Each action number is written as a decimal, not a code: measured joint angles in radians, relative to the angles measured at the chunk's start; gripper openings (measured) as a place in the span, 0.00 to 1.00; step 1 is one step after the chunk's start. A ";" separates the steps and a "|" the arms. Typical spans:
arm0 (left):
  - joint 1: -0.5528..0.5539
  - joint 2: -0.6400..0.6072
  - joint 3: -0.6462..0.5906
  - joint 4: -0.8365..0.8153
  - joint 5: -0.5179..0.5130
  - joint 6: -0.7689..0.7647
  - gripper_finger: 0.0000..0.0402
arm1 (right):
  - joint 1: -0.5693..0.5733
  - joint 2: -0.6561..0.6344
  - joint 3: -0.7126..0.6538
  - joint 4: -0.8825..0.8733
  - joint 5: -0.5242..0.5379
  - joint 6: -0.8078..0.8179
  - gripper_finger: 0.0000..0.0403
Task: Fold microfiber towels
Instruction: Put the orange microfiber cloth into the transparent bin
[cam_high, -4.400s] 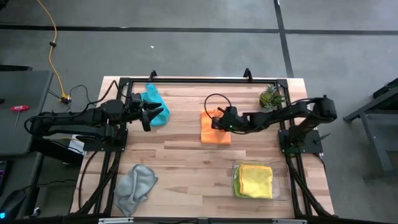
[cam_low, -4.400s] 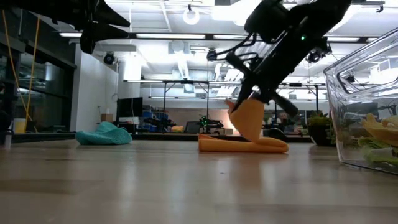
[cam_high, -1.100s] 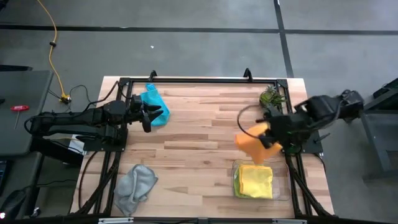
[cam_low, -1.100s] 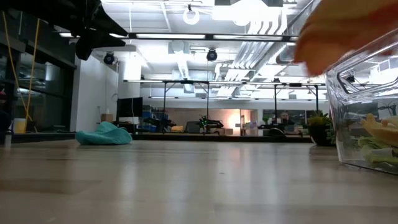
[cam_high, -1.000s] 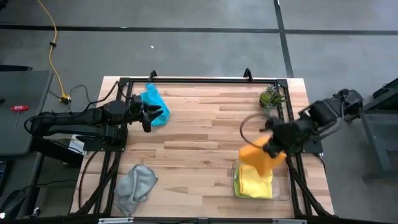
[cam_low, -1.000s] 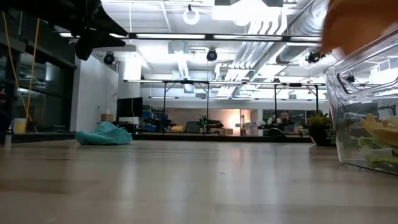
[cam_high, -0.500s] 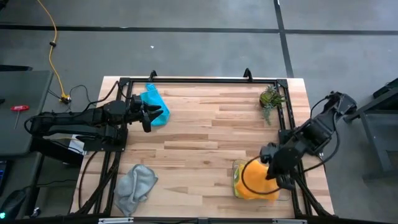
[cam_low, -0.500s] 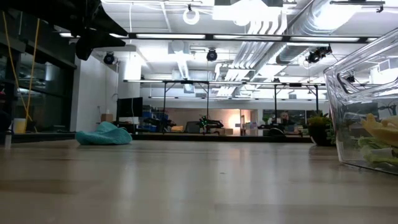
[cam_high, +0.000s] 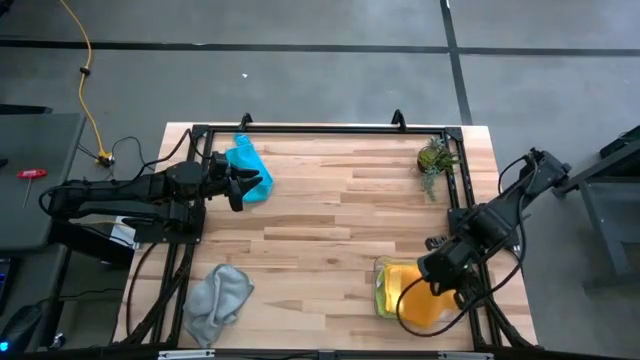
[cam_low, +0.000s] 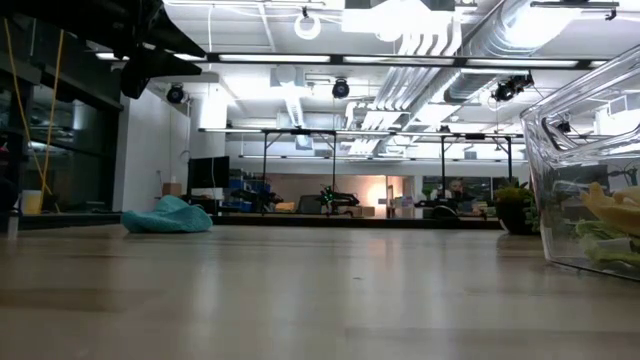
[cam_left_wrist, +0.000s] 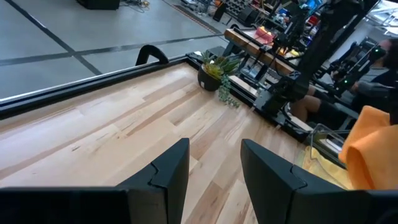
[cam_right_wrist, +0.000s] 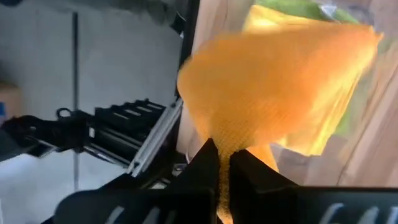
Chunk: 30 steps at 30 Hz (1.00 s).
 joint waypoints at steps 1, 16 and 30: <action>0.000 0.000 0.000 0.000 0.000 0.000 0.33 | 0.000 -0.026 -0.027 0.021 -0.005 0.008 0.00; 0.000 0.000 0.000 0.000 -0.001 -0.003 0.33 | -0.030 -0.122 -0.267 0.429 0.053 -0.052 0.00; 0.000 0.000 0.000 0.000 -0.004 -0.027 0.33 | -0.074 -0.207 -0.580 0.417 -0.080 0.226 0.00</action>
